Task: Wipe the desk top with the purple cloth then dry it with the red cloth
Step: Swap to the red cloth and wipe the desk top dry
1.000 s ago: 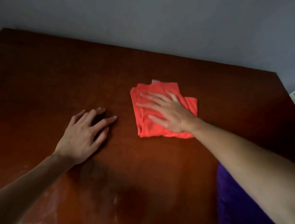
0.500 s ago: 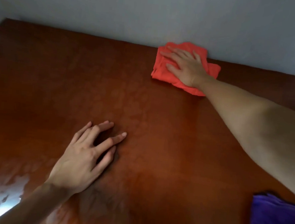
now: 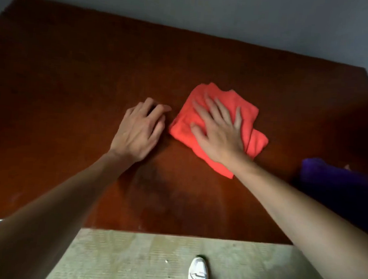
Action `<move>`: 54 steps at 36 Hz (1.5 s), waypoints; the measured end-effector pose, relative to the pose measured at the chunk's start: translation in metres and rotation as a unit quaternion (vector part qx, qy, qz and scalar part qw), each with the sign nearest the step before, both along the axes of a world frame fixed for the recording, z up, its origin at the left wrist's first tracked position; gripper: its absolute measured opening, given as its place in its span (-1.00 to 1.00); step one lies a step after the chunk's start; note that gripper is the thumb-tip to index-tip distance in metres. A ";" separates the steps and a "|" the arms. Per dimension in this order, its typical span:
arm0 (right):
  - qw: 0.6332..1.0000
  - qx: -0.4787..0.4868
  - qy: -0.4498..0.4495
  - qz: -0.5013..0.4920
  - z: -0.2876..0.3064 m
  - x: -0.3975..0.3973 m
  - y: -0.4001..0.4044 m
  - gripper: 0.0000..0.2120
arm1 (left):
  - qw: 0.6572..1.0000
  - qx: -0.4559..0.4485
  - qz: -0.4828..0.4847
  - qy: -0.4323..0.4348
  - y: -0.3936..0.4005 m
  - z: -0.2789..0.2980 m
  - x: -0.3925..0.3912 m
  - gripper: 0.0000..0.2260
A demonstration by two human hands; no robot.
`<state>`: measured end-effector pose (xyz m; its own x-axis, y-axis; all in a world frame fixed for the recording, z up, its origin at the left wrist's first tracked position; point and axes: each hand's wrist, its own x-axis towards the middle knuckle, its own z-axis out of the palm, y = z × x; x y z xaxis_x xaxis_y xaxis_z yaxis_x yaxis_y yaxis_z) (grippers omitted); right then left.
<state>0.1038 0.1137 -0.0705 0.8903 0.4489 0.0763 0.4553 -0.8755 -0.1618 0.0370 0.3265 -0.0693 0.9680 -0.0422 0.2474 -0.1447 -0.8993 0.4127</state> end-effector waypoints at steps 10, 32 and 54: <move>0.984 -0.037 0.001 0.174 0.001 -0.157 0.003 -0.36 | 0.996 0.073 0.003 0.052 0.063 0.011 -0.056 -0.62; 0.942 -0.100 0.037 0.319 0.014 0.159 0.077 -0.44 | 0.990 0.067 -0.010 0.121 0.127 0.000 -0.049 -0.58; 0.998 0.004 0.036 -0.054 0.008 0.222 0.137 -0.49 | 0.994 0.049 -0.029 0.093 0.131 -0.005 -0.048 -0.57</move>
